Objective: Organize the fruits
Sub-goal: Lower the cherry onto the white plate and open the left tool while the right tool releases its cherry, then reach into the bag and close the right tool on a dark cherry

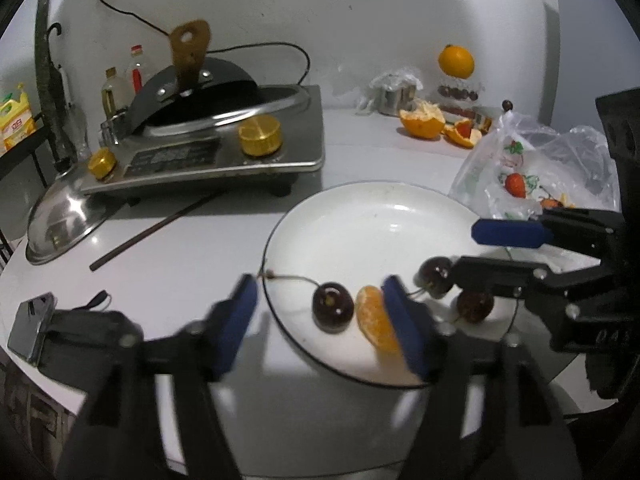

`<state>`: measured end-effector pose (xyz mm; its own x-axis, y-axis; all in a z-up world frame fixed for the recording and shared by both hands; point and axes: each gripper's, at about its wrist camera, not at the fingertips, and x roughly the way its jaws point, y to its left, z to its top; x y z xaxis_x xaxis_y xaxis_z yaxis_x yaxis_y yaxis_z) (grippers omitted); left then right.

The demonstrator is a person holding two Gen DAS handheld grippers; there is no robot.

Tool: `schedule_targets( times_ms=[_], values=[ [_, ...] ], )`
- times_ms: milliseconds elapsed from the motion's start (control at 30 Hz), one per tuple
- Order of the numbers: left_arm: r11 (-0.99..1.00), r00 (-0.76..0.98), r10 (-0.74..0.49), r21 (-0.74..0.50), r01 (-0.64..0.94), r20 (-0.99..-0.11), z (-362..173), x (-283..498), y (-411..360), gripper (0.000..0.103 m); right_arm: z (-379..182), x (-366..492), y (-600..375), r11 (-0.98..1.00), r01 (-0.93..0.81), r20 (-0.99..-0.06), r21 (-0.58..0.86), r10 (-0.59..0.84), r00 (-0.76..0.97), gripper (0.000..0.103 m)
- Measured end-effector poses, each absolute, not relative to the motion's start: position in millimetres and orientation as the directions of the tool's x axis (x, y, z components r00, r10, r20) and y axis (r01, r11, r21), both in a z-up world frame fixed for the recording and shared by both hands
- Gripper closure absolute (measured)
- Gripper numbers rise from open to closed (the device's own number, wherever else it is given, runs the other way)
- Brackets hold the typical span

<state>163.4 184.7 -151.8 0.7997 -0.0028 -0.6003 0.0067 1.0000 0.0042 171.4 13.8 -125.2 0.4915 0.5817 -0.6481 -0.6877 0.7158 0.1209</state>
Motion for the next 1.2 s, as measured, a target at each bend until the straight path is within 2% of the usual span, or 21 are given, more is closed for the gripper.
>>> schedule_targets(
  times_ms=[367,833,1200],
  values=[
    [1.0,0.815,0.007,0.02,0.005,-0.579,-142.8,138.0,169.7,0.035,-111.5,155.7,-18.3,0.739,-0.666,-0.618,0.101,0.572,0.54,0.052],
    [0.998,0.833,-0.045,0.018,0.066,-0.552,-137.0,124.1,119.2,0.035,-105.5,138.8,-81.2,0.795,-0.6,-0.594,0.085,0.524,0.61,0.052],
    [0.99,0.821,-0.117,0.002,0.143,-0.559,-139.3,124.4,82.5,0.035,-121.2,149.9,-130.4,0.859,-0.508,-0.622,0.069,0.435,0.651,0.052]
  ],
)
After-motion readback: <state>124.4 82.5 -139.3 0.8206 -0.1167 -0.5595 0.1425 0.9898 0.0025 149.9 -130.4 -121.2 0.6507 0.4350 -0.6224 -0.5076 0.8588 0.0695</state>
